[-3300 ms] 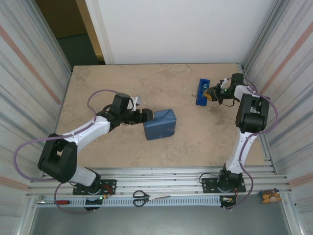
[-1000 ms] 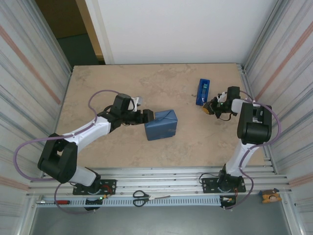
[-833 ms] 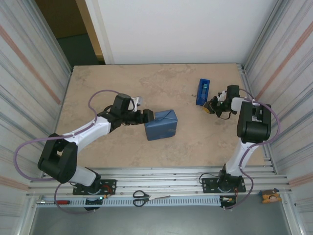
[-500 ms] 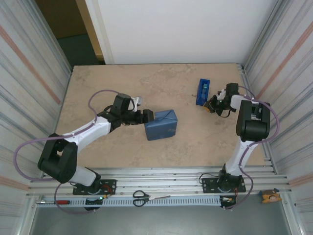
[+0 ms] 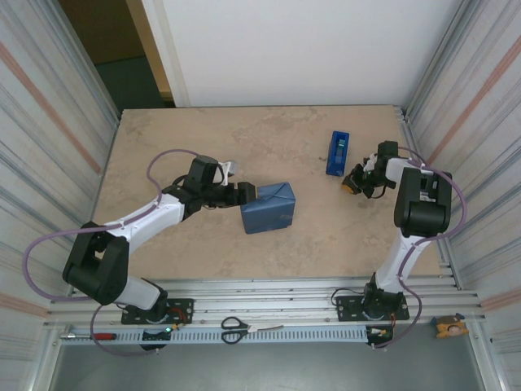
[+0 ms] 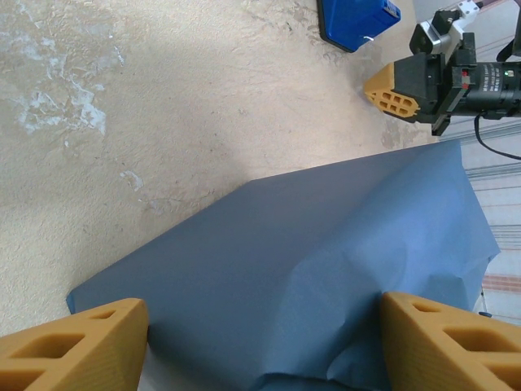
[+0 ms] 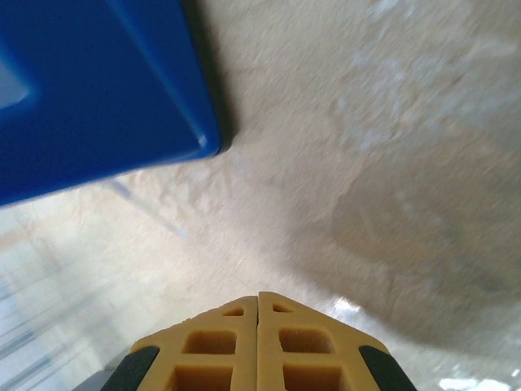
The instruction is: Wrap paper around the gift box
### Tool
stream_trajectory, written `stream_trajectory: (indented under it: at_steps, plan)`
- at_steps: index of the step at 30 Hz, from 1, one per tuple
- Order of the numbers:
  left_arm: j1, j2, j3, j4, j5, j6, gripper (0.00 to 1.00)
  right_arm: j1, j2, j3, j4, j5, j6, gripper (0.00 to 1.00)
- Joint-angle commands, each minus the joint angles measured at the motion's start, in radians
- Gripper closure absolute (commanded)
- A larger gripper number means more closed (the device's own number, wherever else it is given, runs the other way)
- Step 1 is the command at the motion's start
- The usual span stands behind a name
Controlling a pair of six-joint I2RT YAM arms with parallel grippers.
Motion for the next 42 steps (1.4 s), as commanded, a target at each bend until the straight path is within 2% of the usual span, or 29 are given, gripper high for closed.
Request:
stream_trajectory:
  at_steps: [1,5,8,12,22,26,34,42]
  plan:
    - [-0.021,0.031,-0.018,-0.118,-0.019,0.031,0.27,0.021,-0.150,-0.009,-0.090,-0.107,-0.049,1.00]
    - [-0.026,0.030,-0.015,-0.117,-0.021,0.031,0.27,0.064,-0.263,0.011,-0.215,-0.219,-0.098,1.00]
    - [-0.028,0.028,-0.014,-0.119,-0.022,0.032,0.28,0.113,-0.334,0.037,-0.288,-0.239,-0.112,1.00]
    - [-0.029,0.028,-0.015,-0.118,-0.024,0.032,0.28,0.192,-0.397,0.076,-0.288,-0.265,-0.053,1.00]
    - [-0.036,0.027,-0.024,-0.101,-0.027,0.026,0.28,0.471,-0.367,0.197,-0.164,-0.279,0.146,1.00]
    - [-0.038,0.025,-0.025,-0.099,-0.028,0.022,0.28,0.561,-0.339,0.199,-0.171,-0.312,0.157,1.00]
    - [-0.038,0.013,-0.033,-0.094,-0.034,0.021,0.28,0.611,-0.367,0.065,-0.162,-0.324,0.183,1.00]
    - [-0.041,0.021,-0.038,-0.081,-0.026,0.016,0.28,0.620,-0.319,0.063,-0.201,-0.316,0.159,1.00]
